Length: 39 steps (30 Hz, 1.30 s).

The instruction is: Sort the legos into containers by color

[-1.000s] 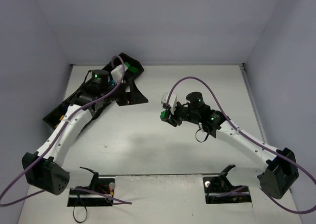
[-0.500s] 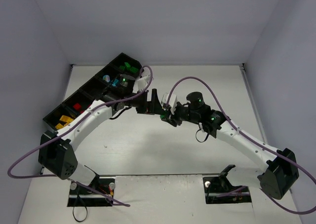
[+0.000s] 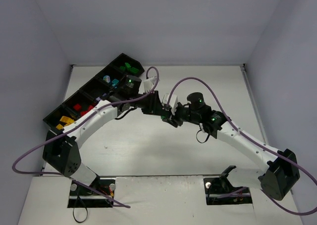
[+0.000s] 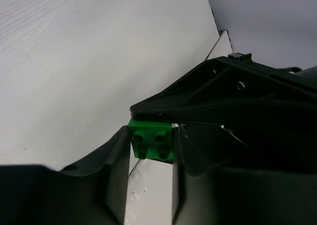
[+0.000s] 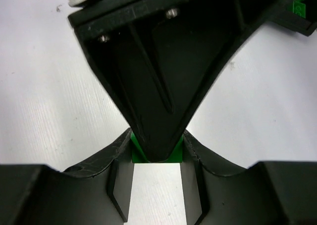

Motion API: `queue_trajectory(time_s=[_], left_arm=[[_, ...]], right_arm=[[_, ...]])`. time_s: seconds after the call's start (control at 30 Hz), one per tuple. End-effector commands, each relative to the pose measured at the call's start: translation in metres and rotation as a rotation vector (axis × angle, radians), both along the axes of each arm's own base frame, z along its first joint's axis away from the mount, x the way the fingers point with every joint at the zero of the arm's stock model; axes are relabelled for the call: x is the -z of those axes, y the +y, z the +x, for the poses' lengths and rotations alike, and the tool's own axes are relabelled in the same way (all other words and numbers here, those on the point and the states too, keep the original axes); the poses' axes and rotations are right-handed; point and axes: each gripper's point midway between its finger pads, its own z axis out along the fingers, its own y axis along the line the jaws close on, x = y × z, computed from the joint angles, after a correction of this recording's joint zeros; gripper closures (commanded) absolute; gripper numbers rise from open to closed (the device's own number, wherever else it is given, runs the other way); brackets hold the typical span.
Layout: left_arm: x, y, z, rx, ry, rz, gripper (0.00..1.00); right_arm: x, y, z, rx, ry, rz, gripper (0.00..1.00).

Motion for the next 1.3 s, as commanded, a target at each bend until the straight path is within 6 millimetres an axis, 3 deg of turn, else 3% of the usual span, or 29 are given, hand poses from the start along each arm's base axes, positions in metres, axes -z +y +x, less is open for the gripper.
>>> queue_trajectory(time_s=[0.0,0.03,0.1,0.13,0.2,0.23,0.3,0.33,0.4,0.43,0.5,0.67,0.73,0.77,0.83,0.87,0.9,0.93,0.97,1.0,1.03,1.07,1.1,1.13,1.17,1.2,1.23,1.27], left_arm=[[-0.032,-0.01,0.011,0.012,-0.116,-0.067,0.83],[-0.032,-0.01,0.012,0.009,-0.118,-0.066,0.97],[-0.039,-0.01,0.016,-0.001,-0.142,-0.073,0.98],[-0.041,-0.01,0.019,-0.001,-0.154,-0.074,1.0],[-0.038,-0.009,0.023,-0.003,-0.153,-0.054,1.0],[-0.045,-0.007,0.029,-0.005,-0.179,-0.054,1.0],[-0.038,-0.005,0.037,-0.005,-0.163,-0.027,1.0],[-0.045,0.0,0.047,-0.014,-0.191,-0.028,1.0],[-0.038,0.008,0.059,-0.03,-0.175,0.001,1.0],[-0.043,0.019,0.076,-0.063,-0.199,0.004,1.0],[-0.035,0.034,0.101,-0.121,-0.195,0.038,1.0],[-0.022,0.102,0.206,-0.399,-0.316,0.26,1.0],[-0.018,0.13,0.243,-0.524,-0.4,0.378,1.0],[-0.019,0.139,0.268,-0.576,-0.446,0.407,1.0],[-0.019,0.154,0.296,-0.654,-0.512,0.464,1.0],[-0.01,0.163,0.316,-0.712,-0.537,0.5,1.0],[-0.023,0.171,0.331,-0.758,-0.577,0.497,1.0],[-0.026,0.176,0.341,-0.779,-0.599,0.504,1.0],[-0.012,0.18,0.355,-0.797,-0.6,0.527,1.0],[-0.031,0.183,0.366,-0.815,-0.653,0.514,1.0],[-0.034,0.186,0.373,-0.837,-0.675,0.526,1.0],[-0.022,0.189,0.385,-0.852,-0.684,0.551,0.99],[-0.032,0.192,0.392,-0.87,-0.723,0.552,0.98],[-0.018,0.194,0.4,-0.876,-0.718,0.57,0.96],[-0.017,0.196,0.405,-0.888,-0.728,0.574,0.95],[-0.015,0.198,0.409,-0.897,-0.732,0.578,0.92],[-0.019,0.203,0.414,-0.916,-0.742,0.572,0.83],[-0.009,0.205,0.419,-0.925,-0.732,0.579,0.73]], right_arm=[[-0.042,0.012,0.007,-0.015,-0.084,0.092,0.87],[-0.041,0.012,0.008,-0.013,-0.079,0.089,0.84],[-0.039,0.012,0.012,0.005,-0.072,0.083,0.8],[-0.037,0.011,0.013,0.017,-0.064,0.082,0.66],[-0.035,0.01,0.016,0.042,-0.054,0.078,0.54],[-0.032,0.007,0.02,0.073,-0.038,0.076,0.37],[-0.028,0.004,0.024,0.102,-0.025,0.068,0.13],[-0.026,-0.001,0.031,0.146,-0.029,0.056,0.09],[-0.022,-0.007,0.036,0.192,-0.018,0.049,0.0],[-0.021,-0.012,0.041,0.217,-0.016,0.046,0.0],[-0.017,-0.021,0.048,0.277,-0.002,0.042,0.0],[-0.011,-0.041,0.054,0.34,0.034,0.059,0.0],[-0.008,-0.044,0.053,0.349,0.044,0.061,0.0],[-0.007,-0.044,0.052,0.35,0.053,0.061,0.0],[-0.005,-0.045,0.052,0.362,0.067,0.067,0.0],[-0.004,-0.045,0.051,0.364,0.074,0.068,0.0],[-0.004,-0.045,0.05,0.362,0.075,0.071,0.0],[-0.004,-0.045,0.05,0.367,0.079,0.073,0.0],[-0.005,-0.046,0.05,0.368,0.079,0.075,0.0],[-0.005,-0.047,0.05,0.369,0.08,0.08,0.0],[-0.004,-0.047,0.049,0.372,0.086,0.08,0.0],[-0.002,-0.048,0.048,0.372,0.09,0.078,0.0],[0.001,-0.048,0.048,0.372,0.096,0.073,0.0],[0.005,-0.049,0.048,0.377,0.104,0.069,0.0],[0.007,-0.049,0.048,0.377,0.109,0.065,0.0],[0.01,-0.05,0.048,0.381,0.118,0.062,0.0],[0.01,-0.051,0.049,0.387,0.12,0.064,0.0],[0.01,-0.051,0.048,0.392,0.128,0.071,0.0]])
